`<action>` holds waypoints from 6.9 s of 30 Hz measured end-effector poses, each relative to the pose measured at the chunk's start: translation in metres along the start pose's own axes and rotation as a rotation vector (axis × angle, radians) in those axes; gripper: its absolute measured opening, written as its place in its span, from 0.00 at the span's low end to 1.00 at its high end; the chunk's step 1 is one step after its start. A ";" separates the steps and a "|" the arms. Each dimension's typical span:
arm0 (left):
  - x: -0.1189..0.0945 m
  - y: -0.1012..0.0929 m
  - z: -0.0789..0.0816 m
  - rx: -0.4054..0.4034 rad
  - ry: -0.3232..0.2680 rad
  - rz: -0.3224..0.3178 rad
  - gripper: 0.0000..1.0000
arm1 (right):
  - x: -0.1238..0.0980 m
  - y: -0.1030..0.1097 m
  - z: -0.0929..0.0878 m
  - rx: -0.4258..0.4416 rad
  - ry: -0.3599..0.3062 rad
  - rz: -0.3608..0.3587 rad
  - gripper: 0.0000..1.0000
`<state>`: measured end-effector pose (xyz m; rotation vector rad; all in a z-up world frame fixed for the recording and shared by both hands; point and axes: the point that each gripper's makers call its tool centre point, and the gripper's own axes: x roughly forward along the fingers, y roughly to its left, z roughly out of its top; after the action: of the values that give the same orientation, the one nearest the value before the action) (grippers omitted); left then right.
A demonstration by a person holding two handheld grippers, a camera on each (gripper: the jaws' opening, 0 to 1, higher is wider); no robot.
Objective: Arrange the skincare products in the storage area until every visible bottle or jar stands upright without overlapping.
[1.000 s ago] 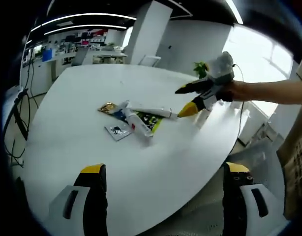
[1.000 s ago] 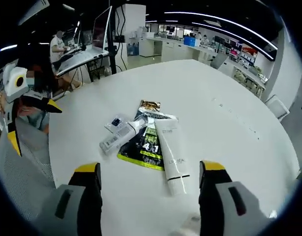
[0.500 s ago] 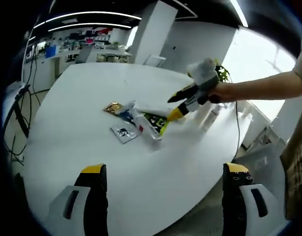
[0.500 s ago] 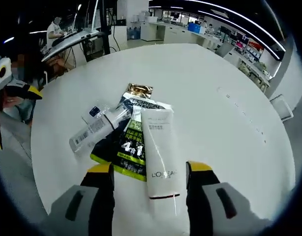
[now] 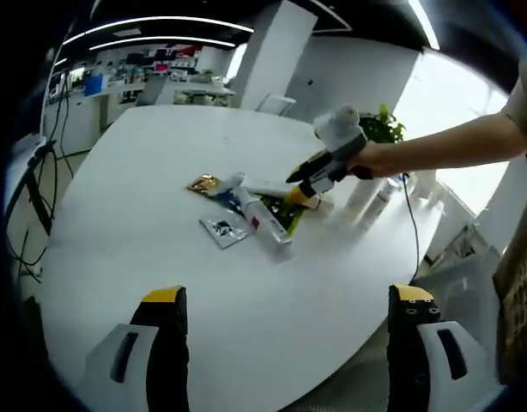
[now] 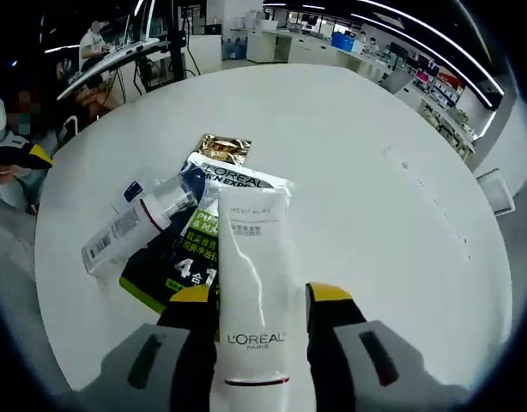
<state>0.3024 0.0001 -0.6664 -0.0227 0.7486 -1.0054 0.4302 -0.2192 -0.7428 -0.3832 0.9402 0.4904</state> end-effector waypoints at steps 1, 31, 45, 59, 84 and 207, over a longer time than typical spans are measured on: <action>0.000 0.000 0.000 -0.001 0.001 0.000 0.95 | 0.001 0.001 0.000 0.009 -0.002 0.012 0.39; -0.004 -0.014 0.026 -0.001 -0.066 -0.021 0.94 | -0.027 0.025 0.008 0.070 -0.104 -0.053 0.29; -0.016 -0.033 0.067 -0.061 -0.195 -0.070 0.93 | -0.094 0.070 0.037 0.134 -0.313 -0.052 0.29; -0.024 -0.065 0.103 -0.157 -0.298 -0.123 0.79 | -0.160 0.123 0.054 0.155 -0.478 -0.067 0.29; -0.032 -0.123 0.106 -0.293 -0.341 -0.228 0.45 | -0.225 0.201 0.059 0.085 -0.626 -0.063 0.29; 0.122 -0.210 0.079 0.925 0.390 -0.606 0.08 | -0.241 0.127 -0.084 0.267 -0.569 -0.040 0.69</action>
<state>0.2275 -0.2357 -0.6016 0.8080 0.5667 -1.8982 0.1846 -0.2131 -0.5985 -0.0117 0.4348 0.3990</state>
